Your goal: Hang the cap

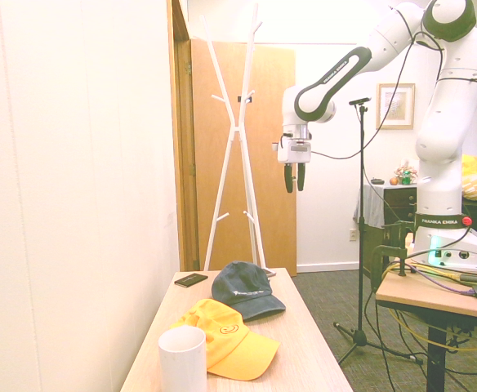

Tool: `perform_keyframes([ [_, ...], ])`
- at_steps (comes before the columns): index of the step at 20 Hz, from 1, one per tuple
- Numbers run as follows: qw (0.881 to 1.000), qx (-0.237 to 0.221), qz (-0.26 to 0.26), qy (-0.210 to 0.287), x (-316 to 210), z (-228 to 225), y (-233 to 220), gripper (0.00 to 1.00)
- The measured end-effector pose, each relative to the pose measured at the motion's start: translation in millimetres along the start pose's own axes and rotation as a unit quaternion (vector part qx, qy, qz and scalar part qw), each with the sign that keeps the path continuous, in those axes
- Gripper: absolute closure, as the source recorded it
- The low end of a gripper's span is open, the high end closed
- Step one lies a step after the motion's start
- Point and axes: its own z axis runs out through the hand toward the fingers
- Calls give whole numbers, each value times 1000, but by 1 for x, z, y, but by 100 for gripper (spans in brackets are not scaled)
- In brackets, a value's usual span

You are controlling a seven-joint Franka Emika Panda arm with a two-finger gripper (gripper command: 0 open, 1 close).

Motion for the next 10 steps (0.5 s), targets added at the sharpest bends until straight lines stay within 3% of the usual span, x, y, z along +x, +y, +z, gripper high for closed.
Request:
perform_keyframes([
  [5,1000,-4,-12,-4,-7,7,-10,0],
  [10,999,-10,-53,-6,-46,39,-78,0],
])
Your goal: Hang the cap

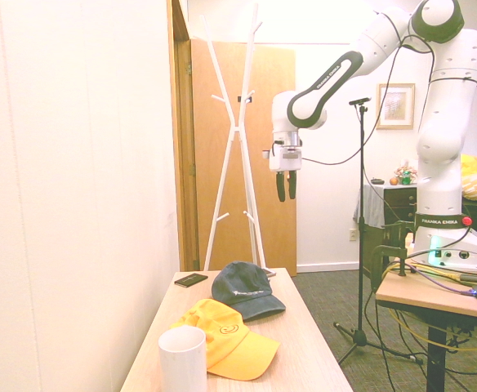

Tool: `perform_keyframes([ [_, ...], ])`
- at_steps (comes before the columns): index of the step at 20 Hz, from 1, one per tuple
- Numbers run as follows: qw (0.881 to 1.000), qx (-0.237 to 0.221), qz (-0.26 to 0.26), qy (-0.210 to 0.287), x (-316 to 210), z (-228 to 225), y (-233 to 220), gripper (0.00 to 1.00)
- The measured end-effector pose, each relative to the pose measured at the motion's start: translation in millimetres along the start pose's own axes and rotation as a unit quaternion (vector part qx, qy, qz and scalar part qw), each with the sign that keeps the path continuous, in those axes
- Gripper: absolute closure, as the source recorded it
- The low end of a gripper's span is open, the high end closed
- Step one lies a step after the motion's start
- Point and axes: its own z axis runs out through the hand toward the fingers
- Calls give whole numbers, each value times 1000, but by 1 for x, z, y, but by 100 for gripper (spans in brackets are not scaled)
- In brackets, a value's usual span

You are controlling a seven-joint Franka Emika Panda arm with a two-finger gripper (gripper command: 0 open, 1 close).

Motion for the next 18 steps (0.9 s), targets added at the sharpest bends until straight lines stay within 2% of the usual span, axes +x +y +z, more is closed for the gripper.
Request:
perform_keyframes([
  [9,996,-20,-86,13,-59,88,-119,0],
  [14,991,10,-127,34,-70,134,-150,0],
  [17,989,13,-139,44,-73,149,-158,0],
  [18,988,11,-143,47,-73,153,-160,100],
])
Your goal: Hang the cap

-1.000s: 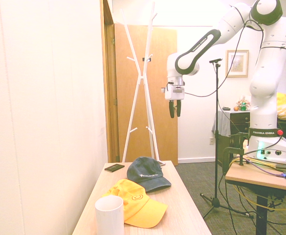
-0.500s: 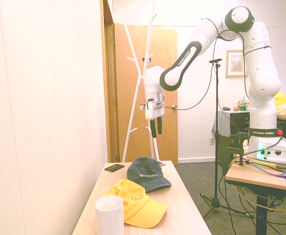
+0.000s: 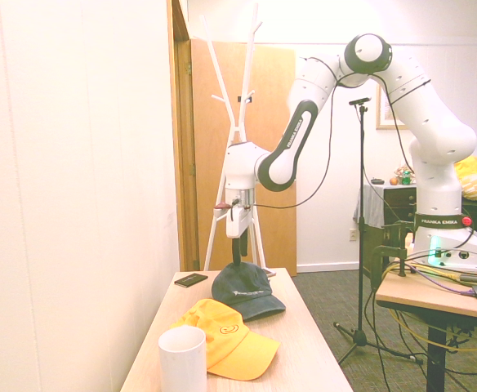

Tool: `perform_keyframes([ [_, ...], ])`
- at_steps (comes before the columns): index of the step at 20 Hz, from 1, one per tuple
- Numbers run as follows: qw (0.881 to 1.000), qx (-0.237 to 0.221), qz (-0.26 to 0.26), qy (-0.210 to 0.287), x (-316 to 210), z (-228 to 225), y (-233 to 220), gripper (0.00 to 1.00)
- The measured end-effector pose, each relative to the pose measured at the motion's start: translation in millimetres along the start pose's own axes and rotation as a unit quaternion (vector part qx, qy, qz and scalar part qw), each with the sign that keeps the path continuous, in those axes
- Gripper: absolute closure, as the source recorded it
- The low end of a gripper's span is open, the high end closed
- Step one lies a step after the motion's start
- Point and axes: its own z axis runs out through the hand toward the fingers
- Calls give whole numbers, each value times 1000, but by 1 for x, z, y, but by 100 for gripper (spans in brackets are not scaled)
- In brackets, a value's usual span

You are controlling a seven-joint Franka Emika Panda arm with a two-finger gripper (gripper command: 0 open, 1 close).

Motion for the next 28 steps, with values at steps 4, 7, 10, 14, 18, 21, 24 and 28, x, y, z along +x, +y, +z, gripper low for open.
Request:
perform_keyframes([
  [4,1000,-9,-13,9,4,17,-3,100],
  [7,1000,-14,-15,12,6,23,-4,100],
  [10,1000,-15,-15,15,6,23,-4,100],
  [14,1000,-16,-17,18,6,23,-4,100],
  [18,1000,-13,-14,22,10,22,-3,100],
  [21,1000,-13,-13,22,11,22,-2,100],
  [24,1000,-11,-12,23,11,22,-1,100],
  [28,1000,-12,-8,25,13,20,5,100],
])
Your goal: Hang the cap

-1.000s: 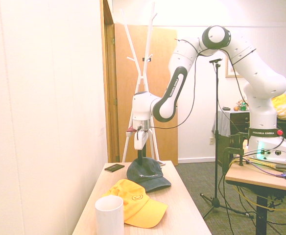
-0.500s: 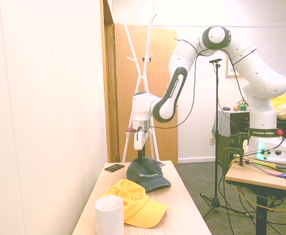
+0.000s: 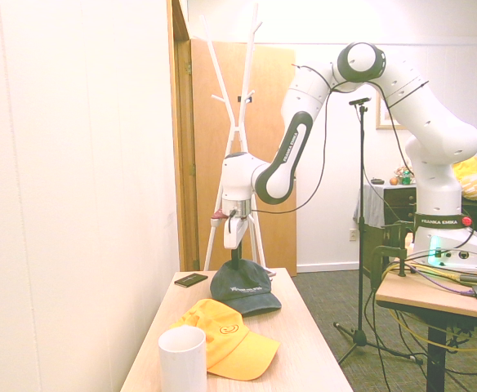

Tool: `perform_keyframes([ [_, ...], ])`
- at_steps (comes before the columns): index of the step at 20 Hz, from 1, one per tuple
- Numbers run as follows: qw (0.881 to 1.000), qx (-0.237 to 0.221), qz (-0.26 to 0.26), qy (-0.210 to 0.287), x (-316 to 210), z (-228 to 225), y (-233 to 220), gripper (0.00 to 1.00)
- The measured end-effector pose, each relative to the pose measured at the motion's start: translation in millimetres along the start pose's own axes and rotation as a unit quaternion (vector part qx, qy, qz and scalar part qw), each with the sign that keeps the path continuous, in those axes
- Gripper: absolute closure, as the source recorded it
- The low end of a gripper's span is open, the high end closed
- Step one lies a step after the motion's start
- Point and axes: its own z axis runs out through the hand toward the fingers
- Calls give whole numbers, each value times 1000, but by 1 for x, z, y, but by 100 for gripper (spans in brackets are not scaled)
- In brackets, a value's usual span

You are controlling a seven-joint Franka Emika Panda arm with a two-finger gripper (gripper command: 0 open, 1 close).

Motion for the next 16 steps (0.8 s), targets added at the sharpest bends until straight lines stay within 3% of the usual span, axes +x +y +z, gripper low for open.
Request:
perform_keyframes([
  [5,1000,4,11,8,12,-18,6,100],
  [9,1000,0,13,18,19,-65,15,100],
  [12,997,-48,-17,54,20,-116,29,100],
  [16,979,-140,-49,141,23,-179,51,100],
])
